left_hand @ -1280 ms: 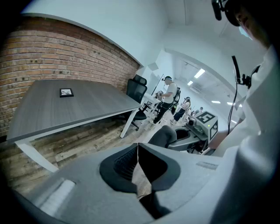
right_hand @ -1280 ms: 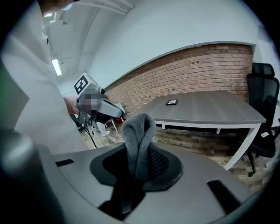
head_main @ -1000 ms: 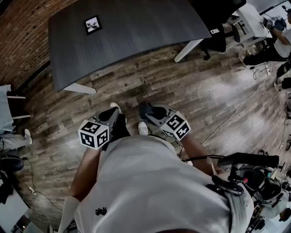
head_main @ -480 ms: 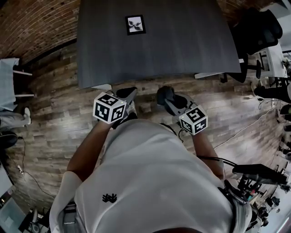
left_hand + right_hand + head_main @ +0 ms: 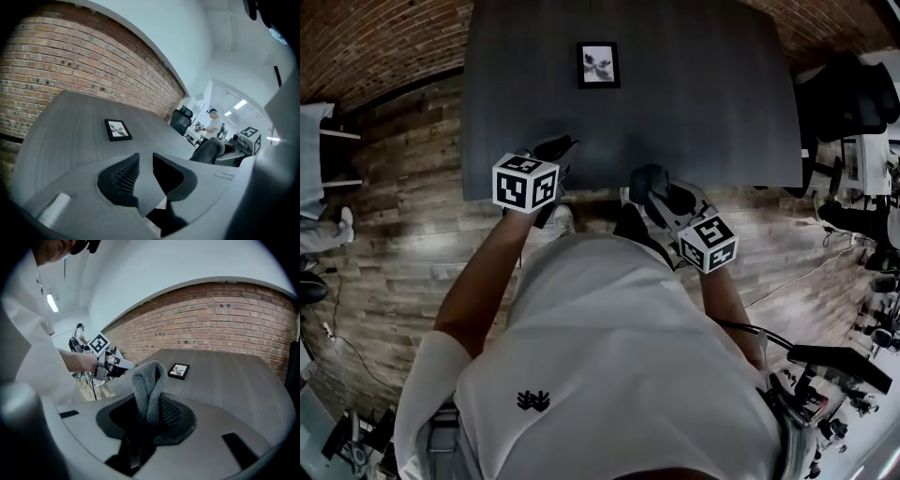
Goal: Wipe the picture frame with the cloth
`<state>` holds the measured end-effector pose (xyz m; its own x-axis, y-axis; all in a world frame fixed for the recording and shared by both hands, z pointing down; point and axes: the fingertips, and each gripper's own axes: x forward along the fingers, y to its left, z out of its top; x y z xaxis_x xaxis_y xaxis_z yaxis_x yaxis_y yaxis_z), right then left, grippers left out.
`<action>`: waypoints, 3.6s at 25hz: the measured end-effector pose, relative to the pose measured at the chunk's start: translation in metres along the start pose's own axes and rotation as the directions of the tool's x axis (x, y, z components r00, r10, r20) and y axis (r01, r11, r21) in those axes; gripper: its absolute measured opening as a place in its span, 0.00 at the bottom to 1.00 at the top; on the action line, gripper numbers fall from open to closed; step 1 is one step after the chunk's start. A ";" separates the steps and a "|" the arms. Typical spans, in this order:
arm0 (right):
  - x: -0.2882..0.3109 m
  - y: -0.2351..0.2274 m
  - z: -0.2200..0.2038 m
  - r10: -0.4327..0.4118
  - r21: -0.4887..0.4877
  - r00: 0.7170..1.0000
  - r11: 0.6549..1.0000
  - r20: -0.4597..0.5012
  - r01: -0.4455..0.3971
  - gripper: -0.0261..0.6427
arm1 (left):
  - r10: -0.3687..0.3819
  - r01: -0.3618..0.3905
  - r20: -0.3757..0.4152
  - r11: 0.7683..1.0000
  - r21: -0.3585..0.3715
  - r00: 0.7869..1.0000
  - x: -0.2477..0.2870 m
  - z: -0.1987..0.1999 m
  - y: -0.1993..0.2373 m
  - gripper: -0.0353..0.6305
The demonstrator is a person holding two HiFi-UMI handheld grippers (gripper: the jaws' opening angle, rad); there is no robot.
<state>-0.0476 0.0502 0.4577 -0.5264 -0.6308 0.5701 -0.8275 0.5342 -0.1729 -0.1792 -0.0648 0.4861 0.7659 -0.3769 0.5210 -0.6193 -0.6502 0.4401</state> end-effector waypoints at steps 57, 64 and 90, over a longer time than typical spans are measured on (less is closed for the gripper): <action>0.049 -0.069 0.151 0.518 -0.247 0.852 0.838 0.081 -0.486 0.20 | 0.231 -0.229 -0.034 0.972 0.059 0.972 0.065 0.057 -0.058 0.17; 0.059 -0.119 0.166 0.340 -0.248 0.932 0.920 0.125 -0.303 0.20 | 0.216 -0.214 -0.037 0.975 0.065 0.976 0.054 0.051 -0.060 0.17; 0.042 -0.168 0.174 0.286 -0.237 0.942 0.941 0.176 -0.241 0.20 | 0.213 -0.212 -0.025 0.976 0.050 0.977 0.081 0.073 -0.050 0.17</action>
<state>0.0354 -0.1645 0.3713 -0.7667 -0.5403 0.3467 -0.6054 0.7883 -0.1103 -0.0741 -0.1115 0.4526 0.6116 -0.4905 0.6208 -0.7581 -0.5878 0.2824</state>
